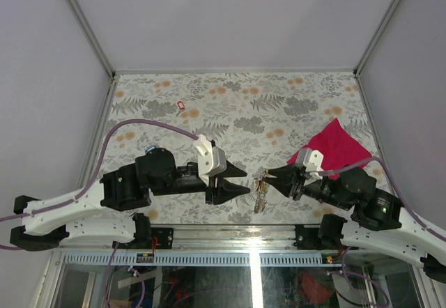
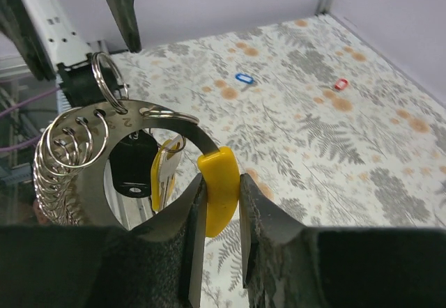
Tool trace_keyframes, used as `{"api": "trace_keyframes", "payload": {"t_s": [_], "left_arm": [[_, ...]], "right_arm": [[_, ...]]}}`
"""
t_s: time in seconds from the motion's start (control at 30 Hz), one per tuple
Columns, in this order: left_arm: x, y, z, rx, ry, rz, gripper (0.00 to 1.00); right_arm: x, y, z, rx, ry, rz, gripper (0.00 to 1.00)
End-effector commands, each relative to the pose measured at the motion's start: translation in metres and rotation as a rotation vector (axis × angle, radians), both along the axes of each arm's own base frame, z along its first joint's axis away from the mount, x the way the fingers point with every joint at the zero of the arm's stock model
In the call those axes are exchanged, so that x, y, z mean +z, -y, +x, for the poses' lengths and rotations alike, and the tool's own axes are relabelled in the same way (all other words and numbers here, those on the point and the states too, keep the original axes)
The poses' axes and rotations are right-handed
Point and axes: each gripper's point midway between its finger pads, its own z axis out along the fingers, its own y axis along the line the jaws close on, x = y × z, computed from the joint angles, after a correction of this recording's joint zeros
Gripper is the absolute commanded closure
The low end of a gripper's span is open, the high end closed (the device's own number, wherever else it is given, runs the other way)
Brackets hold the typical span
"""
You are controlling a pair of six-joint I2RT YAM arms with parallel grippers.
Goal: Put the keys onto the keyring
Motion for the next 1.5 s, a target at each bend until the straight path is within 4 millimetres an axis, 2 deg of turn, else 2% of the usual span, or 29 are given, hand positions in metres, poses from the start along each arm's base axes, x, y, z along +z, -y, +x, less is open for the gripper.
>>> {"api": "trace_keyframes", "payload": {"t_s": [0.0, 0.13, 0.23, 0.37, 0.5, 0.6, 0.73, 0.83, 0.9, 0.97, 1.03, 1.17, 1.33, 1.47], "left_arm": [[0.001, -0.001, 0.028, 0.171, -0.034, -0.045, 0.56], [-0.005, -0.008, 0.048, 0.287, -0.060, -0.052, 0.48], [-0.016, -0.018, 0.071, 0.384, -0.099, -0.037, 0.40], [-0.035, -0.039, 0.099, 0.466, -0.178, -0.027, 0.32], [-0.053, -0.067, 0.129, 0.594, -0.241, -0.014, 0.17], [-0.064, -0.088, 0.143, 0.690, -0.286, -0.004, 0.13], [-0.074, -0.113, 0.148, 0.778, -0.324, 0.017, 0.10], [-0.082, -0.128, 0.145, 0.833, -0.347, 0.041, 0.07], [-0.091, -0.136, 0.143, 0.864, -0.366, 0.062, 0.06], [-0.098, -0.141, 0.141, 0.886, -0.378, 0.072, 0.05], [-0.105, -0.144, 0.141, 0.906, -0.392, 0.084, 0.04], [-0.115, -0.147, 0.140, 0.923, -0.415, 0.107, 0.03], [-0.125, -0.152, 0.140, 0.946, -0.436, 0.121, 0.02], [-0.129, -0.157, 0.142, 0.971, -0.457, 0.118, 0.02]], "right_arm": [[0.018, 0.016, 0.016, -0.119, -0.008, -0.058, 1.00], [0.010, 0.025, 0.024, -0.183, -0.043, -0.174, 1.00], [0.004, 0.034, 0.034, -0.257, -0.073, -0.252, 1.00], [-0.018, 0.043, 0.046, -0.358, -0.133, -0.426, 1.00], [-0.048, 0.038, 0.057, -0.425, -0.202, -0.642, 1.00], [-0.075, 0.023, 0.065, -0.416, -0.278, -0.781, 1.00], [-0.106, 0.020, 0.089, -0.399, -0.488, -0.769, 1.00], [-0.129, 0.031, 0.115, -0.489, -0.546, -0.785, 1.00], [-0.140, 0.023, 0.119, -0.479, -0.576, -0.806, 1.00], [-0.151, 0.016, 0.121, -0.459, -0.603, -0.828, 1.00], [-0.163, 0.016, 0.129, -0.480, -0.610, -0.865, 1.00], [-0.174, 0.012, 0.148, -0.489, -0.628, -0.874, 1.00], [-0.186, -0.010, 0.172, -0.454, -0.634, -0.890, 1.00], [-0.197, -0.038, 0.205, -0.421, -0.642, -0.906, 0.99]]}}
